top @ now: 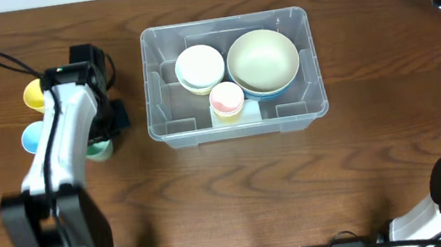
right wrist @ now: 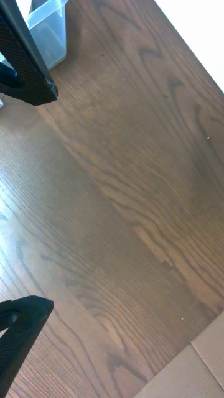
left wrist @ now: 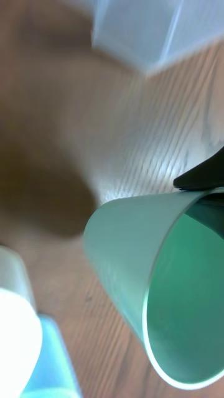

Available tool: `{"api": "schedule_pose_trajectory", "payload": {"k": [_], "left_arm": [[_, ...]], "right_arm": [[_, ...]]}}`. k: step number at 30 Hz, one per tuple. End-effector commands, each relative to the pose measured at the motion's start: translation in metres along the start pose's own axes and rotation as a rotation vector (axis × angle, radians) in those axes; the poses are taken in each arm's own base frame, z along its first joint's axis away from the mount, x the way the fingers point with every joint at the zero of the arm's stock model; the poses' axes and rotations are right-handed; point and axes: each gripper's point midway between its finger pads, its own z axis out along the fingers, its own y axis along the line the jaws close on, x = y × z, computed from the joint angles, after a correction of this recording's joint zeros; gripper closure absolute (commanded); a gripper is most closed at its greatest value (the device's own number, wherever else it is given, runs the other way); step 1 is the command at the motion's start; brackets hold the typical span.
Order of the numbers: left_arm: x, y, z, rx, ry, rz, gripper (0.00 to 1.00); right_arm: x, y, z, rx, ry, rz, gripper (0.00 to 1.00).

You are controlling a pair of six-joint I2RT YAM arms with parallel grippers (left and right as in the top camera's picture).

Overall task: Pack container
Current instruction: 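Grasp the mint green cup rim with the left gripper, then carry the mint green cup and lower it into the pink cup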

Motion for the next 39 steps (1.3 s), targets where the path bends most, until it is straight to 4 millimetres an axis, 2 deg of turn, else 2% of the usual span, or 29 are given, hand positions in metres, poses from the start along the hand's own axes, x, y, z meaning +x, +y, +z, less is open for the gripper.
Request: {"api": "schedule_pose_trajectory", "payload": {"k": [1,5,11,14,17,21,24,27,32,39], "left_arm": [[-0.005,-0.009,-0.071,0.071,-0.214,0.003,0.94],[0.004,-0.025,-0.126,0.160,-0.398,0.046,0.94],[0.023,-0.073,-0.207,0.421,-0.650,0.149,0.94],[0.027,-0.098,-0.235,0.517,-0.736,0.167,0.94],[0.028,-0.128,-0.251,0.593,-0.784,0.211,0.94],[0.026,-0.171,-0.248,0.644,-0.781,0.275,0.94],[0.024,-0.200,-0.229,0.638,-0.736,0.318,0.94],[0.023,-0.220,-0.203,0.611,-0.675,0.351,0.94],[0.028,-0.241,-0.172,0.572,-0.597,0.393,0.94],[0.041,-0.248,-0.158,0.545,-0.550,0.441,0.94]], "right_arm": [[-0.004,-0.004,-0.011,-0.003,-0.029,0.022,0.01],[-0.004,-0.004,-0.011,-0.003,-0.029,0.022,0.01],[-0.004,-0.004,-0.011,-0.003,-0.029,0.022,0.01],[-0.004,-0.004,-0.011,-0.003,-0.029,0.022,0.01],[-0.004,-0.004,-0.011,-0.003,-0.029,0.022,0.01],[-0.004,-0.004,-0.011,-0.003,-0.029,0.022,0.01],[-0.004,-0.004,-0.011,-0.003,-0.029,0.022,0.01],[-0.004,-0.004,-0.011,-0.003,-0.029,0.022,0.01],[-0.004,-0.004,-0.011,-0.003,-0.029,0.022,0.01],[-0.004,-0.004,-0.011,-0.003,-0.029,0.022,0.01]]}}
